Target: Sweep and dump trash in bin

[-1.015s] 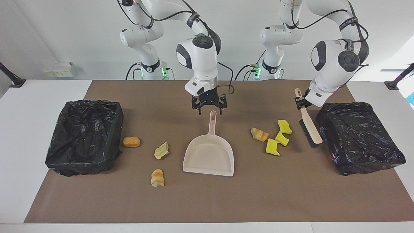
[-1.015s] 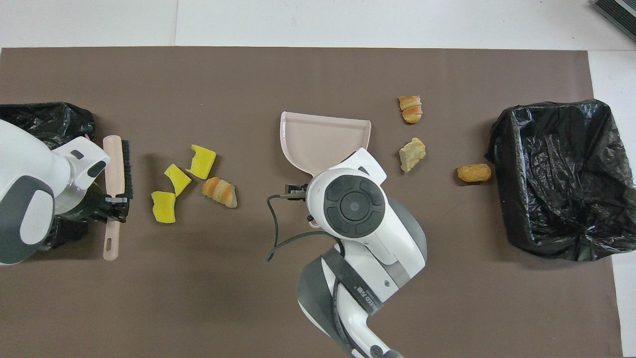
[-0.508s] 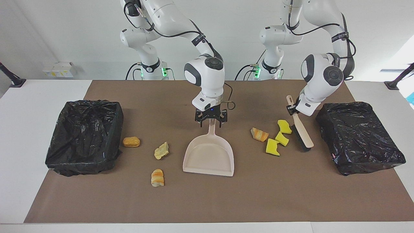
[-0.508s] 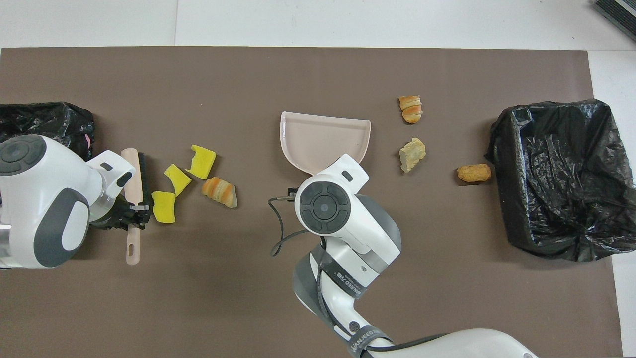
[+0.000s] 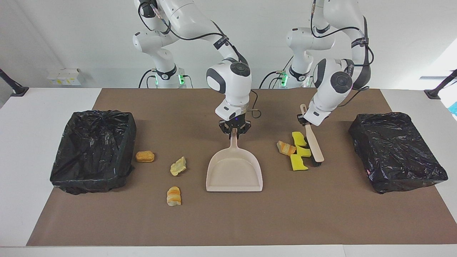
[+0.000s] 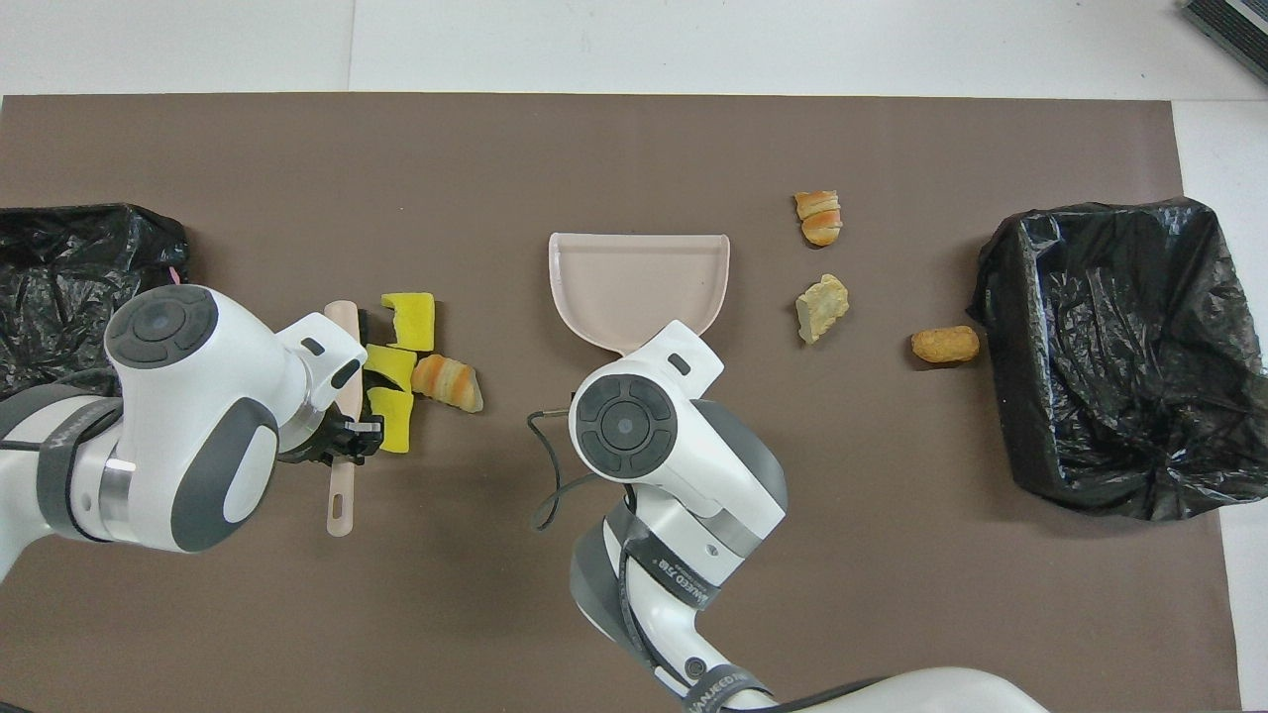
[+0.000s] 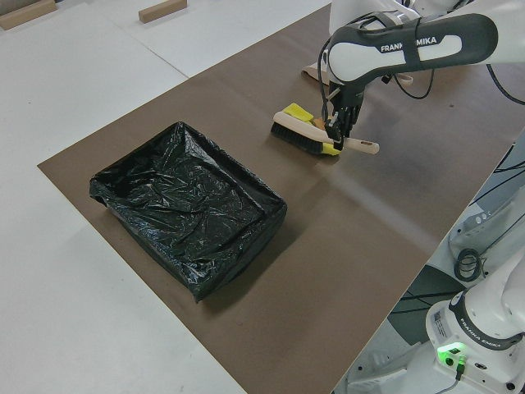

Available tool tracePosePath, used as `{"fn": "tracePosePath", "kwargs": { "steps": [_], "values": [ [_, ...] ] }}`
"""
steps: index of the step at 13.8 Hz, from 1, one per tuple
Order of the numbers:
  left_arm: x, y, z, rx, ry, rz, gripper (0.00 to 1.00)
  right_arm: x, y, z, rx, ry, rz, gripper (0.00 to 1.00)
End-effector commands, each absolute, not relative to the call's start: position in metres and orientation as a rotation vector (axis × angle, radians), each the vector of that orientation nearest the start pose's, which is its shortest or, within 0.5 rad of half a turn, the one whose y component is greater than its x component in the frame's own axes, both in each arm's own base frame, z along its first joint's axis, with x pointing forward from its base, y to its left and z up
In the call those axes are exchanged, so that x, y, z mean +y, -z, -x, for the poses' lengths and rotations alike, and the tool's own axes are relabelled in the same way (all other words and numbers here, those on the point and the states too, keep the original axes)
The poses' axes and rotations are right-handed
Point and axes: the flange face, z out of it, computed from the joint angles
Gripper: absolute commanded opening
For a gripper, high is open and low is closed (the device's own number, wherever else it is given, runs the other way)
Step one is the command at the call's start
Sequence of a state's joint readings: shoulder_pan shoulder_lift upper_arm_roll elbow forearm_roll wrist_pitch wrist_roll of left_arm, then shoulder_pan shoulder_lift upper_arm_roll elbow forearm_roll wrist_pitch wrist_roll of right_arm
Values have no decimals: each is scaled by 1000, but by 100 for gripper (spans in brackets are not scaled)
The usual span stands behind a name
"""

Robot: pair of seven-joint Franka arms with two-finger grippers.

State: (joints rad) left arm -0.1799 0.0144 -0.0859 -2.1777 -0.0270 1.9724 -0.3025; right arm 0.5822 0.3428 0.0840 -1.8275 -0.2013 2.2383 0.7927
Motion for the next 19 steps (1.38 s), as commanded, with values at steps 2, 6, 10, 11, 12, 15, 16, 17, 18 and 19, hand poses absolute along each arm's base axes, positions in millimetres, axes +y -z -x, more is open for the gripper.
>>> {"fn": "tracePosePath", "kwargs": {
  "steps": [2,6,10,11,12,15,16,17,18,19],
  "values": [
    [-129,-413,-506,-161,-231,3124,0,352,-410,-527,-157,269,3195,0],
    [-64,-433,-535,-295,-153,3160,0,294,-432,-553,-549,231,3160,0],
    [-43,-425,-532,-65,-184,3180,0,237,-435,-579,-1126,188,3045,0],
    [-44,-425,-531,-62,-189,3179,0,222,-439,-584,-1270,183,2998,0],
    [-46,-423,-530,-58,-187,3180,0,208,-437,-588,-1386,161,2955,0],
    [-53,-410,-528,-26,-195,3178,0,202,-435,-580,-1780,29,2746,0],
    [-63,-401,-521,6,-214,3174,0,204,-434,-574,-1877,-11,2677,0],
    [-69,-395,-515,49,-238,3170,0,205,-432,-567,-1966,-41,2608,0],
    [-69,-391,-510,93,-257,3168,0,203,-428,-563,-2062,-61,2528,0],
    [-68,-387,-505,76,-271,3165,0,205,-427,-559,-2151,-62,2449,0]
  ]
}}
